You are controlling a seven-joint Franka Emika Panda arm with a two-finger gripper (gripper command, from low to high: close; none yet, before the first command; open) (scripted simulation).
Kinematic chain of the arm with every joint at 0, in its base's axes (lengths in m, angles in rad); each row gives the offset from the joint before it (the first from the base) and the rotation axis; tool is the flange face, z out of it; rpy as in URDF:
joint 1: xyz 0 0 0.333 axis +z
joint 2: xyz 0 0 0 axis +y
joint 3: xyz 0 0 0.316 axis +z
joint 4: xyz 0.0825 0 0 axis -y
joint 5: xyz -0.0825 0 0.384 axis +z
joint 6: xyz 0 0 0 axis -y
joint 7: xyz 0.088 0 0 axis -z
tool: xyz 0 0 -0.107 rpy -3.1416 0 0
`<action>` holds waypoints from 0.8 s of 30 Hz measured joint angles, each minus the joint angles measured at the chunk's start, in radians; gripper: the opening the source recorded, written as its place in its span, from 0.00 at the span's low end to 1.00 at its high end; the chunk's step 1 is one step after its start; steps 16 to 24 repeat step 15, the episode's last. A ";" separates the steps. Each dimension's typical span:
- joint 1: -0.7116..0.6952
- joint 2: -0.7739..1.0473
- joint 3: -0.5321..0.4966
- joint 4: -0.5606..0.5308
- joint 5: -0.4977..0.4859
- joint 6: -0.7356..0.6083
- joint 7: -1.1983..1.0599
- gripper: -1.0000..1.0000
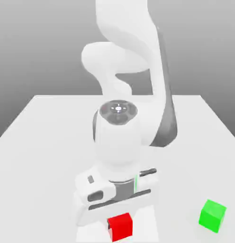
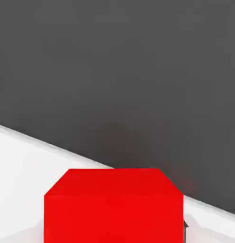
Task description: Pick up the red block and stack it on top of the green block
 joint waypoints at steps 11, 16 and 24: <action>0.293 0.036 0.188 0.041 -0.113 -0.007 0.165 0.00; 0.302 0.066 0.183 0.043 -0.123 0.020 0.173 1.00; 0.302 0.066 0.183 0.043 -0.123 0.020 0.173 1.00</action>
